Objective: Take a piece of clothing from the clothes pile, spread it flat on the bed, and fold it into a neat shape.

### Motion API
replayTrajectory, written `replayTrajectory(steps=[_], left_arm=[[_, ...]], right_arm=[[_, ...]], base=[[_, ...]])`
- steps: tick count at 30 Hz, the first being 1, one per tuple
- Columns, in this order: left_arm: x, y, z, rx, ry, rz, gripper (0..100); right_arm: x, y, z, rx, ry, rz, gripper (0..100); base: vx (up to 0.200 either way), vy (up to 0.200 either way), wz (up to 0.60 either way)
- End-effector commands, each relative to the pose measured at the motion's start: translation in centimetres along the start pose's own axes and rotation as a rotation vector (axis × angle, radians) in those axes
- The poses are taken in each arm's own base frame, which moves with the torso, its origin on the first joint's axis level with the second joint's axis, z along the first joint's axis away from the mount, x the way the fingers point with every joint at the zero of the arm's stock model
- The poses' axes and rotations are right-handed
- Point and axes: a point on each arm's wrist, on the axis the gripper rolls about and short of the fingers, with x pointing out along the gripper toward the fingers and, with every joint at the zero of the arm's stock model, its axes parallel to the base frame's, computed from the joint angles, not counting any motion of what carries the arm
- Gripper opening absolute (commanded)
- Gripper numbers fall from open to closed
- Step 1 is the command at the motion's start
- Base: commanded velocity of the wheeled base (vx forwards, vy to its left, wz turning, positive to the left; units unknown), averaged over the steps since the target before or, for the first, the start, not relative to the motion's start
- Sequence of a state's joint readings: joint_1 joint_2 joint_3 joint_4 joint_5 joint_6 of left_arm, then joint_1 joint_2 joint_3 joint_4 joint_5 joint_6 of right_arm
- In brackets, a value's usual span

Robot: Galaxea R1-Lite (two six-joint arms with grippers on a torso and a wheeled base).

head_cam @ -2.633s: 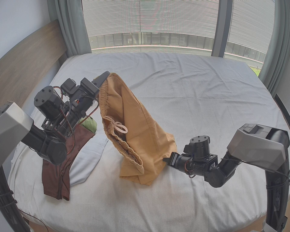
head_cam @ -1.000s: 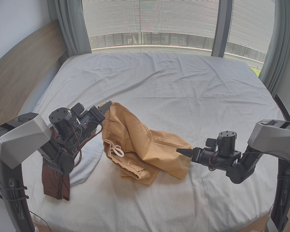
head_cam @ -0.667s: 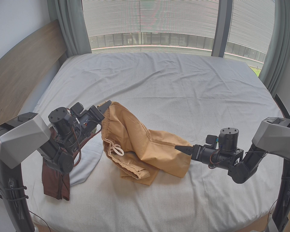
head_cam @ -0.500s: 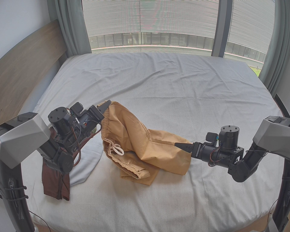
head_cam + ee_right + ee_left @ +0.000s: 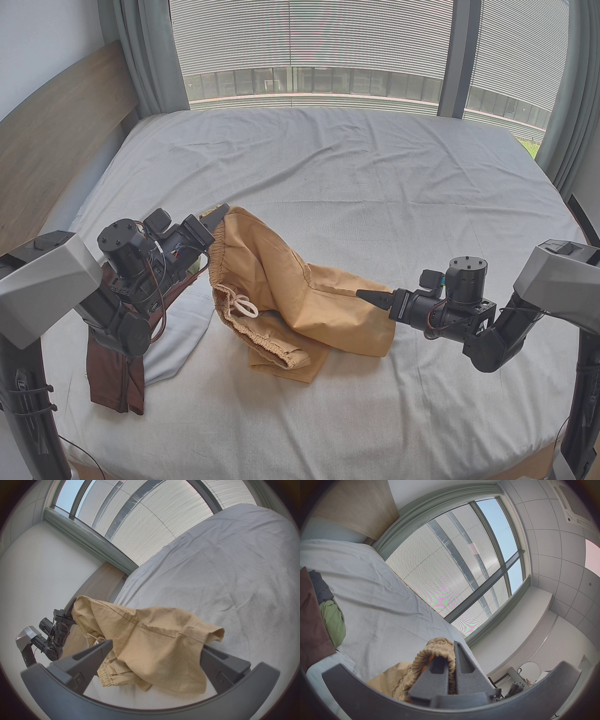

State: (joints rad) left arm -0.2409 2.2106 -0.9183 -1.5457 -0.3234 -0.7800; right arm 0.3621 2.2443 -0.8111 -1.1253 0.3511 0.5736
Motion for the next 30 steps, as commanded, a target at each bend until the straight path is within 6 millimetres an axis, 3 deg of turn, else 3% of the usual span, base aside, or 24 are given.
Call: replayTrajectory(steps=[1,9,15,24,30], left_arm=[[0.0,-0.1,0.2,0.001,-0.005,-0.003,0],[0.0,-0.1,0.2,0.001,-0.005,-0.003,0],[-0.1,0.0,0.2,0.002,-0.006,0.000,0],[-0.1,-0.1,0.2,0.001,-0.005,-0.001,0],[0.0,-0.1,0.2,0.001,-0.005,-0.003,0]], right_arm=[[0.3,0.7,-1.2,-0.001,0.039,0.011,100],[-2.7,4.0,-0.4,-0.029,0.023,0.064,100],[-3.7,5.0,0.6,-0.033,0.011,0.072,100],[-3.8,4.3,0.7,-0.026,0.009,0.052,100],[-2.6,2.8,-0.4,-0.007,0.046,0.019,100]], base=[[0.000,0.000,0.00],[0.000,0.000,0.00],[0.000,0.000,0.00],[0.000,0.000,0.00],[0.000,0.000,0.00]])
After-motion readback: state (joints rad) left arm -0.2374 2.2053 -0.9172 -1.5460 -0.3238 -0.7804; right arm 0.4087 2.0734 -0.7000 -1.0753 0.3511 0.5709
